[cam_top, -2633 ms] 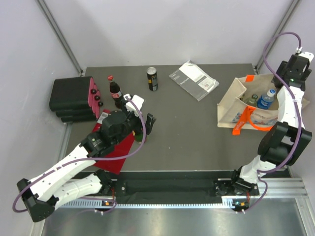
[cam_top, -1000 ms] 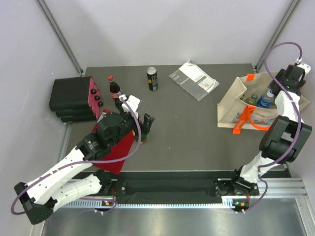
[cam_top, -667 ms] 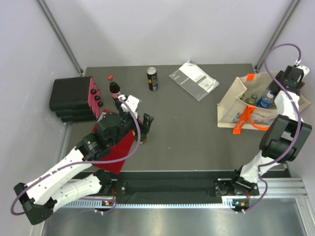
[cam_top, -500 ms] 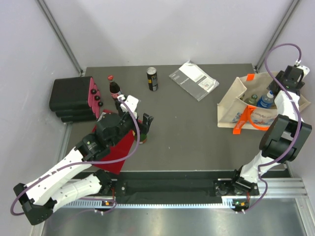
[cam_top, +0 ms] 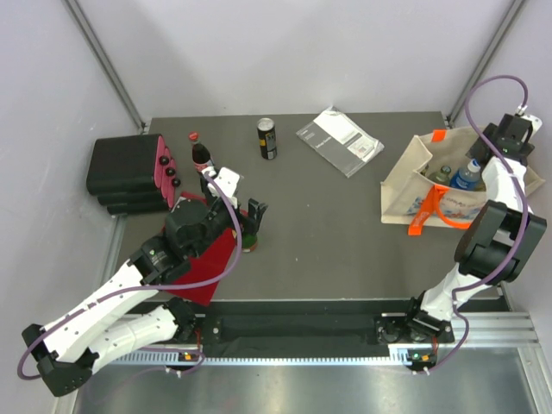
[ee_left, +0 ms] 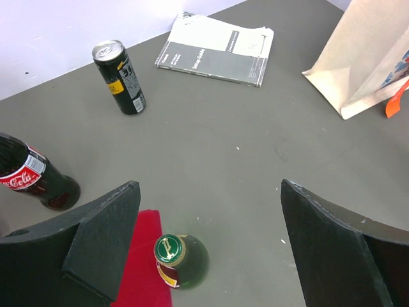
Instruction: Place the beverage into the canvas bag
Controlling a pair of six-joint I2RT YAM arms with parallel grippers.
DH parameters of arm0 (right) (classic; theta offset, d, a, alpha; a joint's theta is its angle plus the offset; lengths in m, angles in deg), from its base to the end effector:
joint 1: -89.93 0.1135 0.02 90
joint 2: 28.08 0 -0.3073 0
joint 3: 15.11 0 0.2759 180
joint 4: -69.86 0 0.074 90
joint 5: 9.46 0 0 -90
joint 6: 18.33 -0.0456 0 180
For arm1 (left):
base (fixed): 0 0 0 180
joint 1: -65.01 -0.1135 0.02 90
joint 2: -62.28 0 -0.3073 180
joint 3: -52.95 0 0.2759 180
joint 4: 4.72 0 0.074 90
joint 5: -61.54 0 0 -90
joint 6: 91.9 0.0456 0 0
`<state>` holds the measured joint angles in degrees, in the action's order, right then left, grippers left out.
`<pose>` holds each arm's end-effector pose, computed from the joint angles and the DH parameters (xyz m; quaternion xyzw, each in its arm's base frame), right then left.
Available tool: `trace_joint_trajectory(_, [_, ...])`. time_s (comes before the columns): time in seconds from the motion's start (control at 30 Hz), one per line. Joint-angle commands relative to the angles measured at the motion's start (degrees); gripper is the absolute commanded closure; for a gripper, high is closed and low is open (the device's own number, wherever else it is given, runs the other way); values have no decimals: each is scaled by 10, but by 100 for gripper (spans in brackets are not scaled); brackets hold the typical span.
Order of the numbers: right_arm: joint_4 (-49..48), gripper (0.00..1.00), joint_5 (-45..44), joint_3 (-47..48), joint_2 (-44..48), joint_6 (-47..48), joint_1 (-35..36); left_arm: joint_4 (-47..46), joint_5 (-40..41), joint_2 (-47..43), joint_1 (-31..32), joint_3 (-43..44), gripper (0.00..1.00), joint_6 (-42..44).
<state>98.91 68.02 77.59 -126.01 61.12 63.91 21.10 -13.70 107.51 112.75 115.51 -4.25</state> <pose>0.3866 -0.1997 0.3260 0.3241 0.8185 -0.1580 0.4473 0.1322 -0.1282 0.3964 0.2125 0.7254 -0.1859 0.6277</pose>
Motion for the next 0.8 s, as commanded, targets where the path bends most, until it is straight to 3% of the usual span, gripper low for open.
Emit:
trace_joint_trajectory(0.0, [3,26,7,47,3,-9,0,-30,11,-9,2,-3,5,6])
trace_joint_trajectory(0.3, [33,25,16,75,13,-4,0,-28,14,-12,2,-4,5,6])
trace_joint_trajectory(0.53, [133,27,40,206,34,-3,5,-29,11,-9,2,-3,5,6])
trace_joint_trajectory(0.77, [121,26,85,211,119,-8,49,-30,18,-7,2,-4,5,8])
